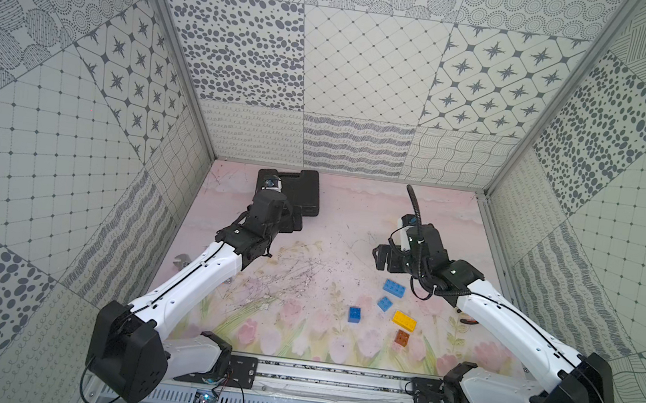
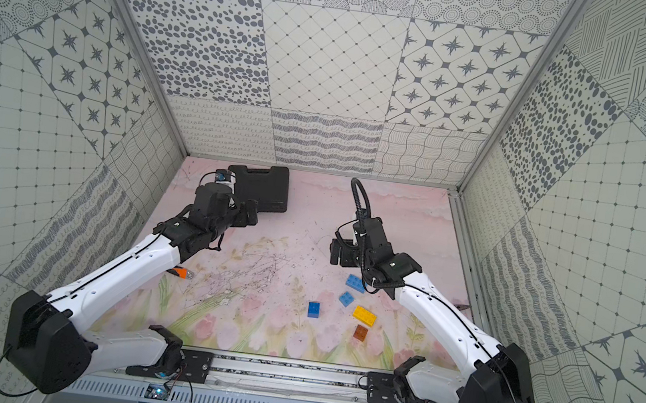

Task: Assemble the letter f with lego
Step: Pick up the lego brick from the center of the board.

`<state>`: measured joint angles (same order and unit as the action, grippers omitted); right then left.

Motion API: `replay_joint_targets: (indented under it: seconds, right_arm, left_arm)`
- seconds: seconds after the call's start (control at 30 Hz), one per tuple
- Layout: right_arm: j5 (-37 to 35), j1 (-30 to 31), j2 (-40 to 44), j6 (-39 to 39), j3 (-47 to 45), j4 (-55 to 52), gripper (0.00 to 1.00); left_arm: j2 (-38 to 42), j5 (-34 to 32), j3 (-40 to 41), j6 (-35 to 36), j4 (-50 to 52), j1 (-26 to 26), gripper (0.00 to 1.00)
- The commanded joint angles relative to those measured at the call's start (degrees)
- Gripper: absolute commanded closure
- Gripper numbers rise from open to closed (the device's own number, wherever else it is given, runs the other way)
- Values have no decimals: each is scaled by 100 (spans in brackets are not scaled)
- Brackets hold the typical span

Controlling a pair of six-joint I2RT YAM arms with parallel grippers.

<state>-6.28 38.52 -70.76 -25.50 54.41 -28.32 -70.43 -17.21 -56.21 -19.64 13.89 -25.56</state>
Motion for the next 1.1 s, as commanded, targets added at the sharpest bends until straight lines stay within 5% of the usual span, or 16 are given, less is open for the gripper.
replay_joint_targets:
  seconds: [0.0,0.4,0.83,1.07]
  right_arm:
    - [-454,675,-310,-742,-38,-262,2]
    - [-911,2168,-1512,-2296,262,-981,29]
    - [-714,2412,-1884,-2745,110,-903,43]
    - [-692,2493,-1934,-2938,26,-947,42]
  left_arm:
    - [-90,-350,-161,-243,723,-210,1]
    - [228,-800,-120,-186,973,-236,1]
    - [314,-978,-92,-110,1037,-239,1]
    - [305,-968,-90,-102,1046,-232,1]
